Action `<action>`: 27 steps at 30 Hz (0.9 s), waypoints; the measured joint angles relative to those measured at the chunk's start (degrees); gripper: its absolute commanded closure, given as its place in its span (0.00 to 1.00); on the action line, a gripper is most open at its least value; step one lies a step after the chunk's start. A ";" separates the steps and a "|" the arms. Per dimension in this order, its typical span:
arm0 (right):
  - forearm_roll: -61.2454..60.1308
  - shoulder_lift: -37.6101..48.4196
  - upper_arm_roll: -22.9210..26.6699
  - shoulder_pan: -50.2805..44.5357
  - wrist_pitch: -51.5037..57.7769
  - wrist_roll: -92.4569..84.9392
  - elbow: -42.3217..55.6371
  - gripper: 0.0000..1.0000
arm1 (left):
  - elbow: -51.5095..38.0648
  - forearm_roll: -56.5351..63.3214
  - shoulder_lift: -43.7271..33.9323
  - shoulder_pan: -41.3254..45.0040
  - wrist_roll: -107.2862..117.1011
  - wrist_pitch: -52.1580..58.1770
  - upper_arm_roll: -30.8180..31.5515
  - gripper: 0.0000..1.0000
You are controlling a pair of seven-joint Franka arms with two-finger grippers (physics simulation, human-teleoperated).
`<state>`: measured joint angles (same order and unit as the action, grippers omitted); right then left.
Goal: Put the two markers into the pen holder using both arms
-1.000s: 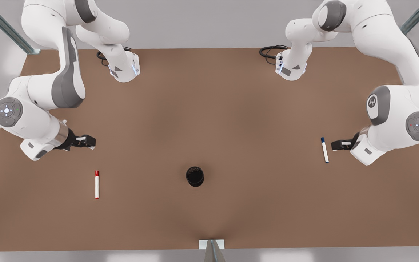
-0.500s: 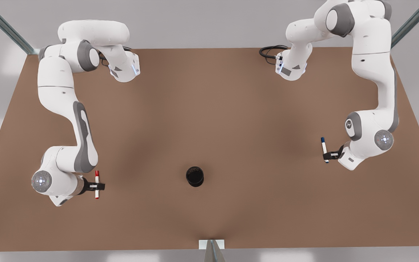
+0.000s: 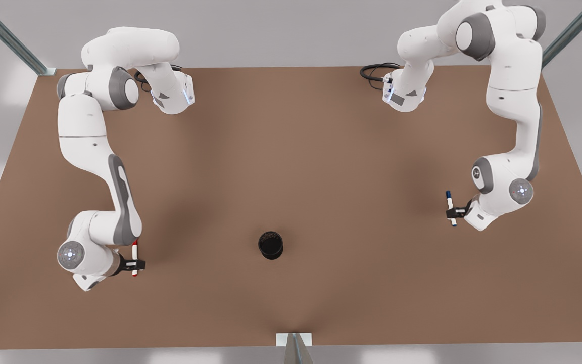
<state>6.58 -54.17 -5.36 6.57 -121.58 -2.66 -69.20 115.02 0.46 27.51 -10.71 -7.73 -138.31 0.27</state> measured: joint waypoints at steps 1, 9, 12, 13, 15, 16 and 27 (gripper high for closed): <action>0.29 -0.19 0.00 -0.06 -0.35 -0.10 -0.02 0.23 | 0.07 -0.05 0.34 -0.01 -0.19 -0.51 -0.01 0.01; 0.81 -1.98 -0.17 -0.24 -2.40 -0.34 -0.14 0.31 | -0.41 -0.51 3.19 -0.07 -1.20 -4.08 0.08 0.30; 0.60 -2.06 -0.17 -0.17 -2.79 -0.33 -0.31 0.37 | -0.72 -0.58 3.58 -0.09 -1.43 -4.72 0.08 0.32; 0.55 -2.07 -0.18 -0.16 -2.97 -0.34 -0.55 0.40 | -0.77 -0.59 3.72 -0.08 -1.49 -4.88 0.08 0.32; 0.45 -2.08 -0.18 -0.09 -3.26 -0.33 -0.82 0.46 | -1.03 -0.61 4.13 -0.05 -1.61 -5.14 0.08 0.33; 0.34 -2.08 -0.18 -0.05 -3.39 -0.33 -0.89 0.47 | -1.14 -0.61 4.37 -0.05 -1.66 -5.28 0.08 0.35; -0.05 -2.06 -0.18 0.11 -4.56 -0.36 -1.75 0.67 | -1.27 -0.59 5.31 -0.01 -2.07 -6.09 0.08 0.62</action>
<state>6.53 -56.23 -5.53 6.68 -126.14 -3.02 -70.95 113.75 -0.13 32.82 -10.72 -9.80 -144.40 0.35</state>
